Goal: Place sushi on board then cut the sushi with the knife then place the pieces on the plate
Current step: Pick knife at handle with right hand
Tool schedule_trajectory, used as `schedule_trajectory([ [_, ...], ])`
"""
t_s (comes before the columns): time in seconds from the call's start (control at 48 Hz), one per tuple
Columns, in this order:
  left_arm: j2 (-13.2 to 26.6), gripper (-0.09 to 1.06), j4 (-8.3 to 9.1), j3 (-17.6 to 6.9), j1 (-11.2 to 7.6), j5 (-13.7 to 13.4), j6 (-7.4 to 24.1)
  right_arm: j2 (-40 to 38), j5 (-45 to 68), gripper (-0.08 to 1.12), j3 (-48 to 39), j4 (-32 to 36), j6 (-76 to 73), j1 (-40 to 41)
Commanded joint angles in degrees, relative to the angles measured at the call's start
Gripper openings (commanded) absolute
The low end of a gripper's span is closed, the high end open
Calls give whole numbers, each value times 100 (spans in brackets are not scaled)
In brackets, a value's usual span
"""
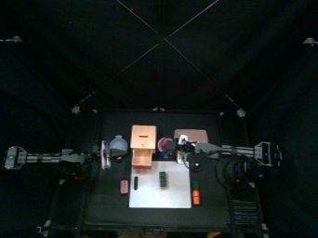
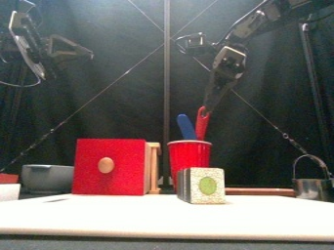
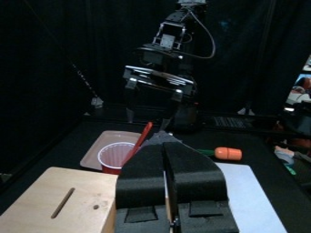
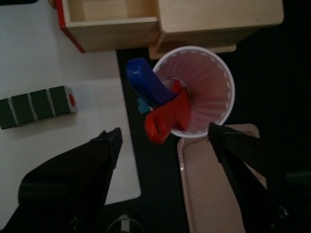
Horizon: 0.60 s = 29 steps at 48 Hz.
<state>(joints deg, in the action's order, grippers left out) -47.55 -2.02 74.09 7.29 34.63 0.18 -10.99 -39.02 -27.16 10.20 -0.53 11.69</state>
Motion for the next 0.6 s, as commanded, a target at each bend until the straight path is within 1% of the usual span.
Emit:
schedule_trajectory([
  [0.021, 18, 10, -9, -53, 62, 18, 9, 70, 18, 104, 193, 35, -35, 26],
  [0.188, 18, 10, -9, -35, 62, 18, 18, 316, -97, 104, 378, 44, -79, 9],
  [0.396, 18, 10, -9, -35, 79, 18, 18, 677, -993, 104, 835, 167, -88, 53],
  [0.604, 18, 10, 0, -35, 79, 18, 18, 976, -1345, 104, 1204, 246, -88, 35],
])
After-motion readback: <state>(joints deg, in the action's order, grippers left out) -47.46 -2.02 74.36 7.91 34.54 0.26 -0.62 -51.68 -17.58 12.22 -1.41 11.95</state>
